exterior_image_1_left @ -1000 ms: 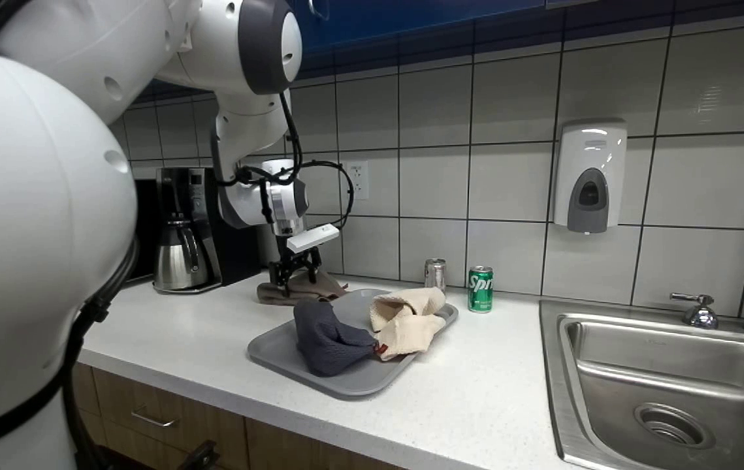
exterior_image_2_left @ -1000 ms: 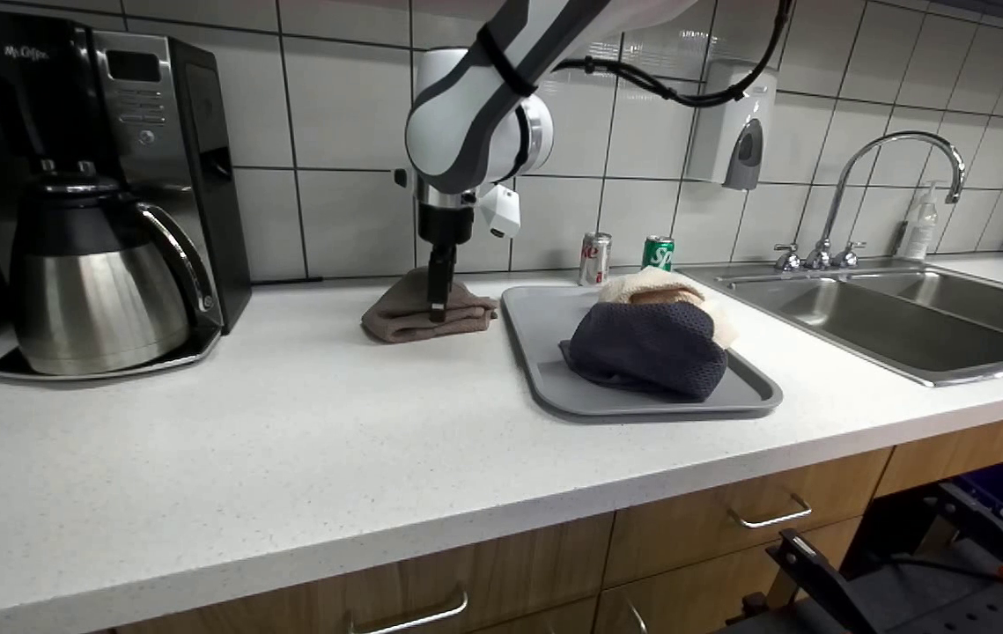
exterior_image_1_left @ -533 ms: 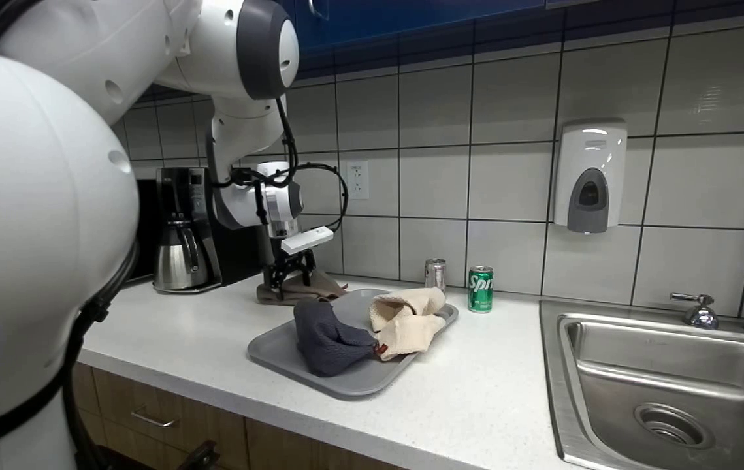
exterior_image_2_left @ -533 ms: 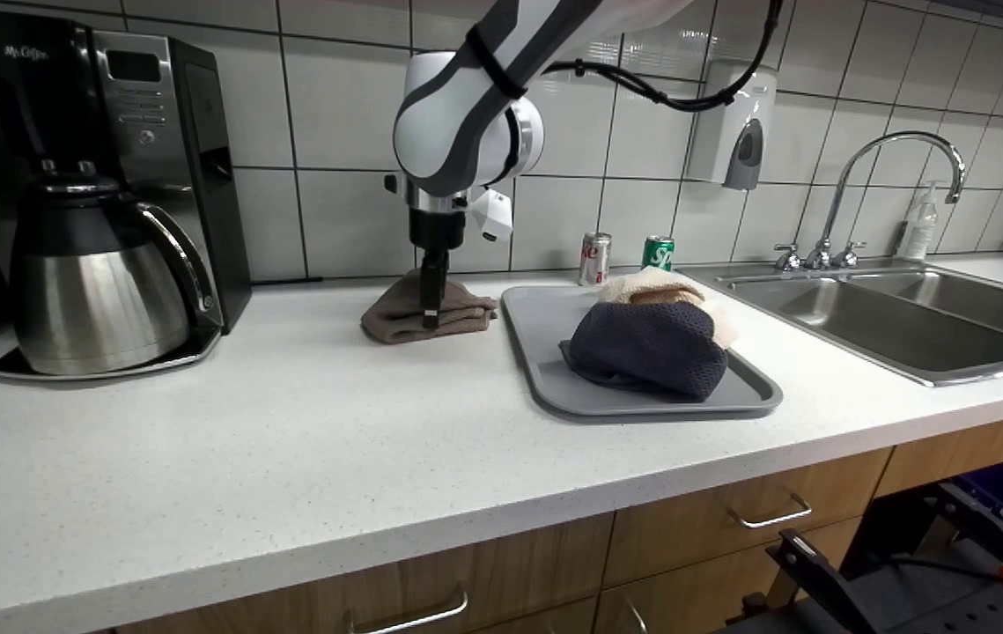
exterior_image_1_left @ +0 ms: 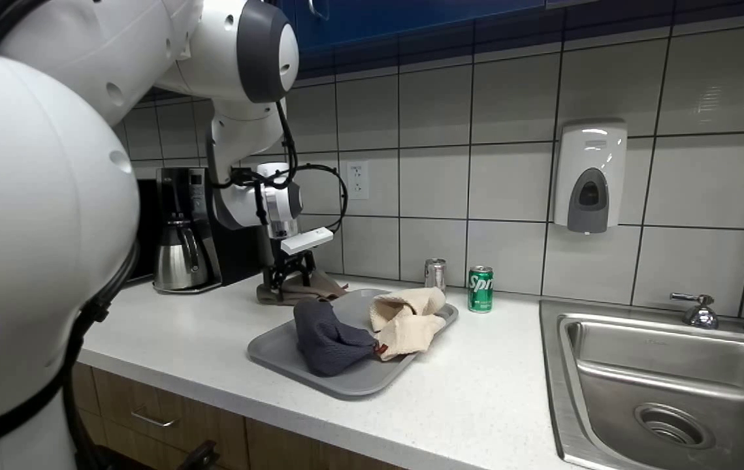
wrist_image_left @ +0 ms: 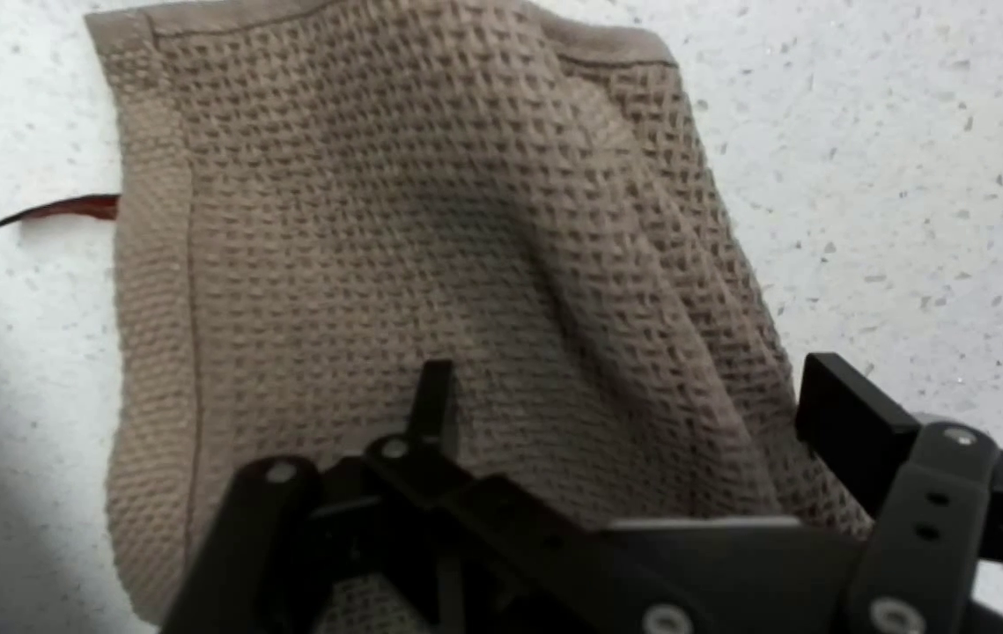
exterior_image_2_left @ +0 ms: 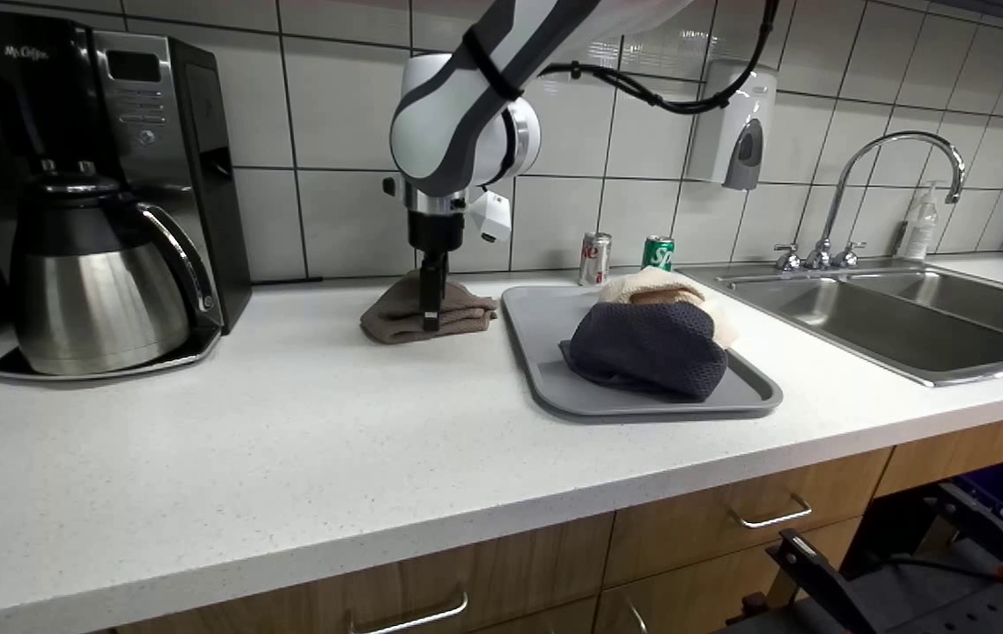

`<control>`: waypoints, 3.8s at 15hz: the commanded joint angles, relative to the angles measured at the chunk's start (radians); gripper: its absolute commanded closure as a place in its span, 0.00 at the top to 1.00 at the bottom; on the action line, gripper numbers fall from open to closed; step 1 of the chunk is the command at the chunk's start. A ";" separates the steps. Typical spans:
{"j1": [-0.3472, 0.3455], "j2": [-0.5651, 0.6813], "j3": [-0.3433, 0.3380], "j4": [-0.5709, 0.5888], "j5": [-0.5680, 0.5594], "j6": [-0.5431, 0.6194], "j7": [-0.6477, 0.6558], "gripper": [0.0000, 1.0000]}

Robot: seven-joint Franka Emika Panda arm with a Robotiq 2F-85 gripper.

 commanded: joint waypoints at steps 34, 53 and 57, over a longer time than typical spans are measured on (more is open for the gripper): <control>0.025 -0.083 -0.045 0.001 -0.005 0.011 0.072 0.02; 0.100 -0.265 -0.159 -0.200 -0.102 0.096 0.466 0.02; 0.077 -0.283 -0.165 -0.203 -0.078 0.052 0.480 0.02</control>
